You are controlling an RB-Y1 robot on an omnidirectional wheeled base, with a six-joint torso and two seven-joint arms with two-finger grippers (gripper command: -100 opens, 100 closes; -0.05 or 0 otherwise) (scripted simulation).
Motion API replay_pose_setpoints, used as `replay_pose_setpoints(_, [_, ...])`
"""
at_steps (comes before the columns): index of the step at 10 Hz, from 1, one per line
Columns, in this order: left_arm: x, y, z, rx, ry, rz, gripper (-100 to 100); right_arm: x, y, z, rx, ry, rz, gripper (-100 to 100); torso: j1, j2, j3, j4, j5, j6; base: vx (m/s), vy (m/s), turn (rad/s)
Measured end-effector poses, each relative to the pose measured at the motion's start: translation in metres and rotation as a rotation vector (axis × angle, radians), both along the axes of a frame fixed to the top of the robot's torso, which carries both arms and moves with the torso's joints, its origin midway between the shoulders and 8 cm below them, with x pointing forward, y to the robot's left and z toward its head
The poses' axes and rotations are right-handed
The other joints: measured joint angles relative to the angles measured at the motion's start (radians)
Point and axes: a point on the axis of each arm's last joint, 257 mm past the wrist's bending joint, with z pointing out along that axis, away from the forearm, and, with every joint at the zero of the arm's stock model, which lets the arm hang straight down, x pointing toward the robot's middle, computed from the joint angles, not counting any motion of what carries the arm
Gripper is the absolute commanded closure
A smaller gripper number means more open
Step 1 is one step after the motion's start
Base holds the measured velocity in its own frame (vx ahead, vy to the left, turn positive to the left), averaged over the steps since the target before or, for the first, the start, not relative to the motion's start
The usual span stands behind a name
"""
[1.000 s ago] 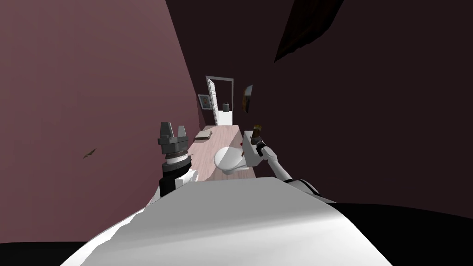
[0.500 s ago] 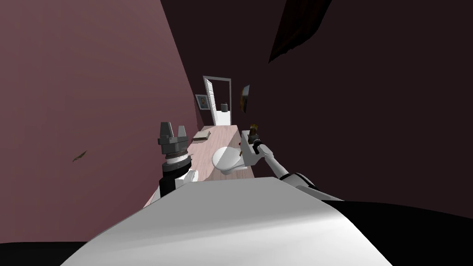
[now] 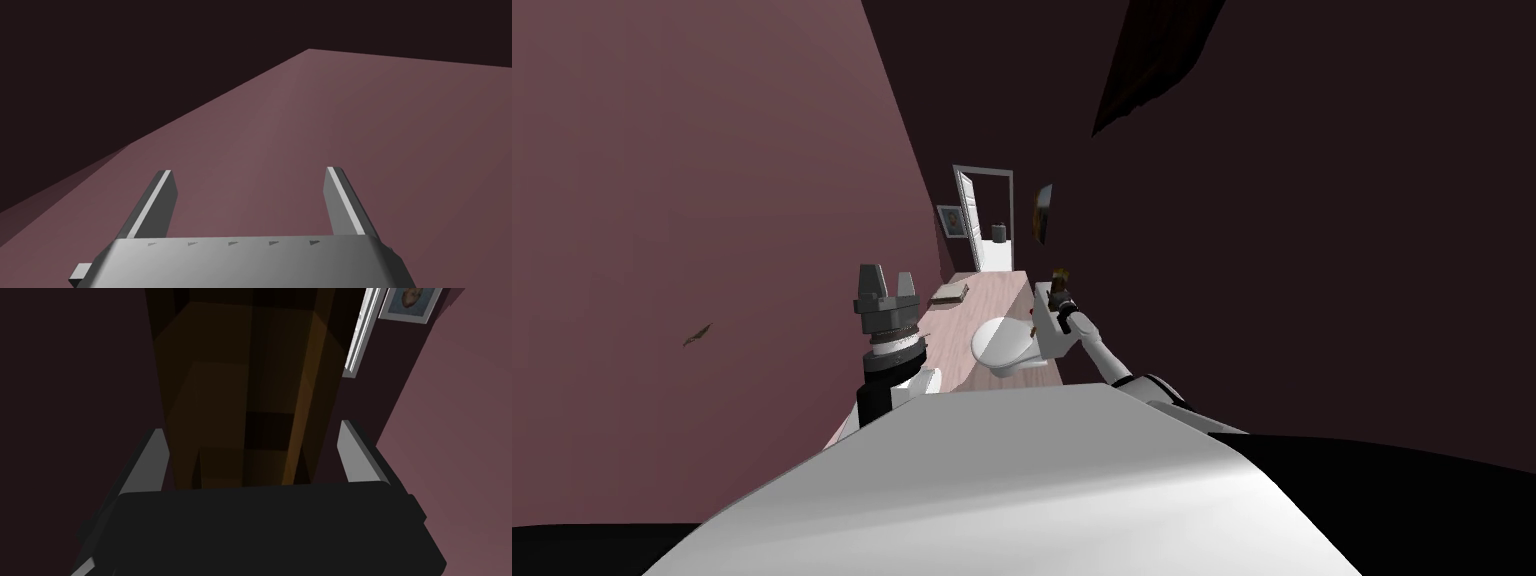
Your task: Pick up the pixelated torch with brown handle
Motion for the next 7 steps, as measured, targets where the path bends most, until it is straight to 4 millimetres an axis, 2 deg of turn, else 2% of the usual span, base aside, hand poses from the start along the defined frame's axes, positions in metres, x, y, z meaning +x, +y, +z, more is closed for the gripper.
replay_pose_setpoints(1, [0.000,0.000,0.000,0.000,0.000,0.000,0,0.000,0.000,0.001,-0.017,-0.003,0.001,-100,0.000,0.000,0.000,0.000,0.000,0.000,0.004,-0.051,-0.143])
replay_pose_setpoints(2, [0.000,0.000,0.000,0.000,0.000,0.000,0,0.008,0.017,0.006,-0.024,-0.015,0.013,-100,-0.002,-0.001,0.000,0.000,0.000,0.000,-0.001,-0.037,-0.074])
replay_pose_setpoints(4, [0.000,0.000,0.000,0.000,0.000,0.000,0,0.013,0.030,0.017,-0.031,-0.043,0.024,-100,-0.002,0.001,0.001,0.000,-0.001,0.000,-0.025,-0.031,0.021])
replay_pose_setpoints(7, [0.000,0.000,0.000,0.000,0.000,0.000,0,0.013,0.032,0.020,-0.042,-0.049,0.024,-100,0.000,0.000,0.000,0.000,0.000,0.000,-0.003,-0.003,-0.003])
